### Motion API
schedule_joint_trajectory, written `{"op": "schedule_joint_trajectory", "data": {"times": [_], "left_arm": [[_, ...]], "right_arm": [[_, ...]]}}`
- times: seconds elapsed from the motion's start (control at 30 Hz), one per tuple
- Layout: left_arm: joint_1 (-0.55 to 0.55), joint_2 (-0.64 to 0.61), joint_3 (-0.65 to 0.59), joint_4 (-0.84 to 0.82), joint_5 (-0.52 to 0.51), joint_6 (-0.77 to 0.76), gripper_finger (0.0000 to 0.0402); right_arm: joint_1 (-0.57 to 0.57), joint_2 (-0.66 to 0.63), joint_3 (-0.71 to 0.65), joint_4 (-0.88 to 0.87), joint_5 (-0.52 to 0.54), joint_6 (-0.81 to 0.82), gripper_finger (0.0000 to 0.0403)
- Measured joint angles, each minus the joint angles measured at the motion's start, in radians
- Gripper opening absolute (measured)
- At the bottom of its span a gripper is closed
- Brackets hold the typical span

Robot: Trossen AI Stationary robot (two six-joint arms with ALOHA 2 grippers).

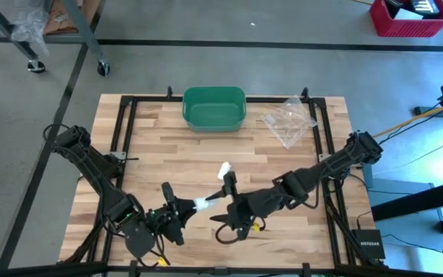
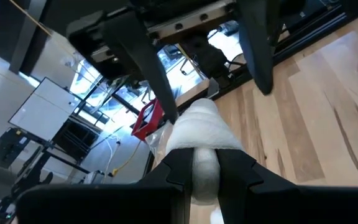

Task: Roll bandage
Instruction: Roll the bottom white bandage

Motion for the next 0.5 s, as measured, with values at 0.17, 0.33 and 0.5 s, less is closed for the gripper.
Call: {"op": "schedule_joint_trajectory", "data": {"times": [0.17, 0.33, 0.5], "left_arm": [[-0.009, 0.0, 0.0, 0.004, 0.0, 0.004, 0.004], [-0.031, -0.004, 0.0, -0.002, 0.0, 0.006, 0.004], [-0.032, -0.054, -0.001, -0.001, 0.023, -0.061, 0.004]], "right_arm": [[0.035, -0.035, -0.002, -0.159, 0.134, 0.054, 0.0269], [0.08, -0.099, -0.027, -0.228, 0.192, 0.167, 0.0269], [0.064, -0.106, -0.159, -0.022, 0.12, 0.156, 0.0269]]}}
